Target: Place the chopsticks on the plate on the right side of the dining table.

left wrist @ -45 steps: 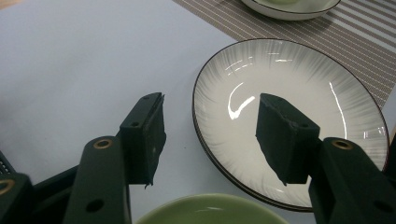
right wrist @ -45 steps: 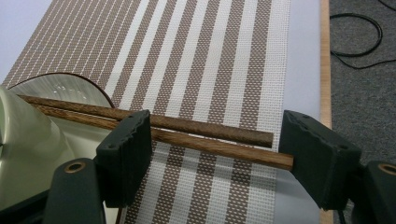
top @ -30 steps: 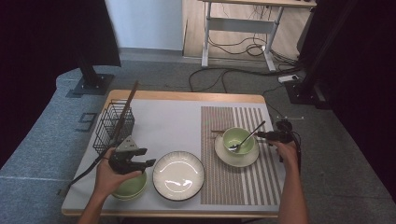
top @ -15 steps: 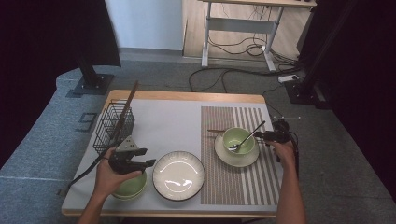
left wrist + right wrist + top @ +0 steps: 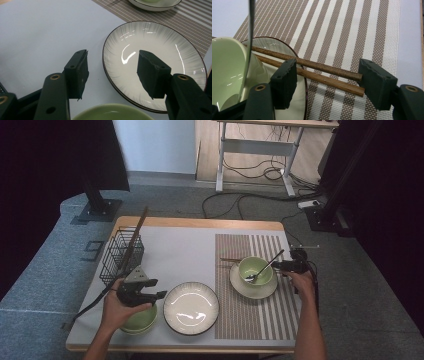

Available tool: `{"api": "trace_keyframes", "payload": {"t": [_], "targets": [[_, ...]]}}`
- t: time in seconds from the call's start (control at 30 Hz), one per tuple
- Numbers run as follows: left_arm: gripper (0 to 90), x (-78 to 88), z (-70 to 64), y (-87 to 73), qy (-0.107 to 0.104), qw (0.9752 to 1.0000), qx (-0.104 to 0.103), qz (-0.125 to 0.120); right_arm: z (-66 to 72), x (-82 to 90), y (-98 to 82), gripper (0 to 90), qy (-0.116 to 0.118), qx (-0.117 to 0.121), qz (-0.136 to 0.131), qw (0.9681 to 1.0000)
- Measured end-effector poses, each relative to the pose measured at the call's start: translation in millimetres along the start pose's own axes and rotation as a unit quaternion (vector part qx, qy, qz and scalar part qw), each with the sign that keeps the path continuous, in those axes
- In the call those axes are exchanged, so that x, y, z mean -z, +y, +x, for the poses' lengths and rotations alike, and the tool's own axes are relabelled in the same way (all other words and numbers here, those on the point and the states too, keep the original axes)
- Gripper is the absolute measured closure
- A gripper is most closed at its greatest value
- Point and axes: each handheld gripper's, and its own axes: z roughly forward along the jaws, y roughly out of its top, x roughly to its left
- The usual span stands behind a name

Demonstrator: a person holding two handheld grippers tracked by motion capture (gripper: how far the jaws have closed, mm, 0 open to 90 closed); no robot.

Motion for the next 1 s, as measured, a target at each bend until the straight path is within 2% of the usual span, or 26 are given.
{"api": "trace_keyframes", "payload": {"t": [0.23,0.4,0.67,0.83,1.0], "targets": [[42.2,-0.3,-0.2,-0.1,0.000,1.0000,0.000,0.000,-1.1,4.3,-0.2,31.9,-0.004,0.003,-0.005,1.0000],[42.2,-0.2,-0.3,0.0,-0.001,1.0000,0.001,-0.001,-3.0,12.1,-1.9,29.7,-0.016,0.012,-0.005,0.9998],[42.3,0.8,-0.4,0.2,-0.002,1.0000,0.000,-0.002,-9.1,19.1,-11.5,29.3,-0.028,0.020,0.006,0.9994],[42.2,1.0,-0.3,0.2,-0.001,1.0000,0.000,-0.001,-11.8,17.2,-14.5,29.3,-0.041,0.029,0.018,0.9986],[42.3,0.2,-0.2,0.0,0.000,1.0000,0.000,0.000,-15.5,13.9,-15.2,29.3,-0.050,0.029,0.028,0.9979]]}}
